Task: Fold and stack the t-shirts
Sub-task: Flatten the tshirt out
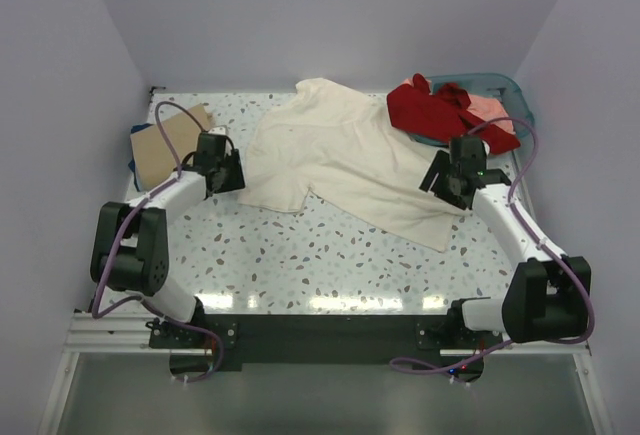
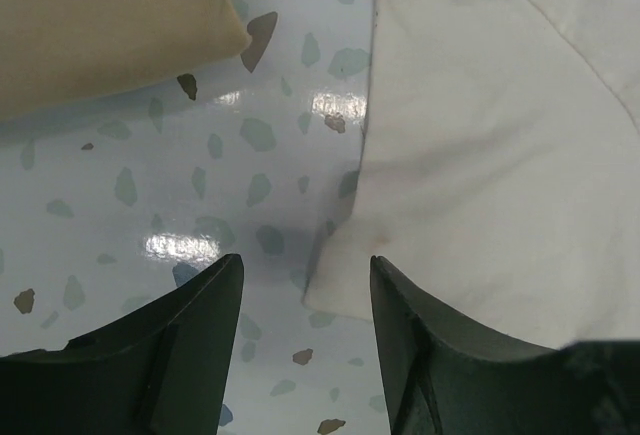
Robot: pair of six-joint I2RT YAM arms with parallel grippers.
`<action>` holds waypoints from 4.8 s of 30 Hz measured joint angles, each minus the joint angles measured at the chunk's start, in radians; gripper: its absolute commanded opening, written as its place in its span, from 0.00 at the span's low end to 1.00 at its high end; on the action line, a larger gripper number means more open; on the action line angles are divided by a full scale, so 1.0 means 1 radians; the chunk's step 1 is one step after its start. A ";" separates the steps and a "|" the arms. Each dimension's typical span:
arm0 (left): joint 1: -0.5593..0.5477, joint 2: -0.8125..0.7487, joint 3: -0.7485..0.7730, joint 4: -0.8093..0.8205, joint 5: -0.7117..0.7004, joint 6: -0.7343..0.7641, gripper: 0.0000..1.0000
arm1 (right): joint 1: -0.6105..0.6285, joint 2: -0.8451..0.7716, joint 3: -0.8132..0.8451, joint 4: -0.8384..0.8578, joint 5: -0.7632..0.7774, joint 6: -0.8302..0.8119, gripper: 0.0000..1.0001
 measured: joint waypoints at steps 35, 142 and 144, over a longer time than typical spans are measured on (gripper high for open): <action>0.008 0.061 -0.092 0.087 0.183 -0.054 0.00 | -0.122 -0.029 -0.255 -0.120 0.039 0.230 0.65; 0.134 -0.563 0.893 0.067 0.056 -0.202 0.00 | -0.116 -0.259 0.897 0.106 0.140 -0.063 0.00; 0.134 -0.600 0.894 0.056 0.011 -0.168 0.00 | -0.115 -0.280 0.906 0.106 0.157 -0.074 0.00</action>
